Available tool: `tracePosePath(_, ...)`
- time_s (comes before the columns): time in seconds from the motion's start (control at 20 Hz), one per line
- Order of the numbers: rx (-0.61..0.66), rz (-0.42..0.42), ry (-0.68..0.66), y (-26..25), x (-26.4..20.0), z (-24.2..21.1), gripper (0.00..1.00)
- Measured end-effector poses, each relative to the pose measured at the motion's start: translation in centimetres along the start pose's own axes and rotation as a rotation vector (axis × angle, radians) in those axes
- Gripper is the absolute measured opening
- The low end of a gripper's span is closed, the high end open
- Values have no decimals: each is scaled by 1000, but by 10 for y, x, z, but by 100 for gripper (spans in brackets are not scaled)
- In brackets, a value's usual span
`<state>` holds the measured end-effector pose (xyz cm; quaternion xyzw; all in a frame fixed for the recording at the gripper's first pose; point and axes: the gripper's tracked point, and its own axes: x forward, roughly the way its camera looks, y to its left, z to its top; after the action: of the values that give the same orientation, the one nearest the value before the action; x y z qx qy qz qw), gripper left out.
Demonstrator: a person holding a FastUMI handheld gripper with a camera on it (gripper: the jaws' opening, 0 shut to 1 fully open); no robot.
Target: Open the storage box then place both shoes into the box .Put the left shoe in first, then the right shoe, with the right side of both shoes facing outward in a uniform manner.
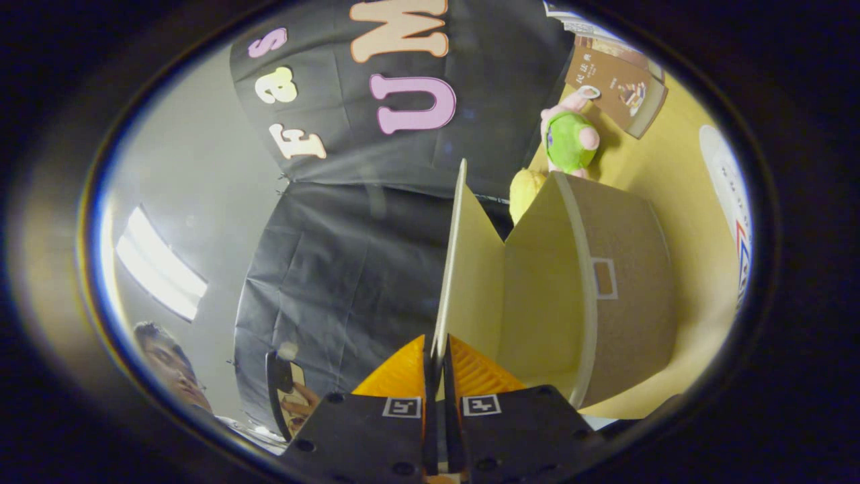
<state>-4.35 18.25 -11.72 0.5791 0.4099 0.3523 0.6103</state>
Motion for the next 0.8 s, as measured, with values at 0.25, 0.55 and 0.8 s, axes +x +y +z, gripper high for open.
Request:
tracePosePath(0.25,-156,-98,8,8,-5,0,7)
tracePosePath(0.55,-299,-190,31,22,14,-8,3)
tracePosePath(0.8,-390,-225,64,46,34,-14,3)
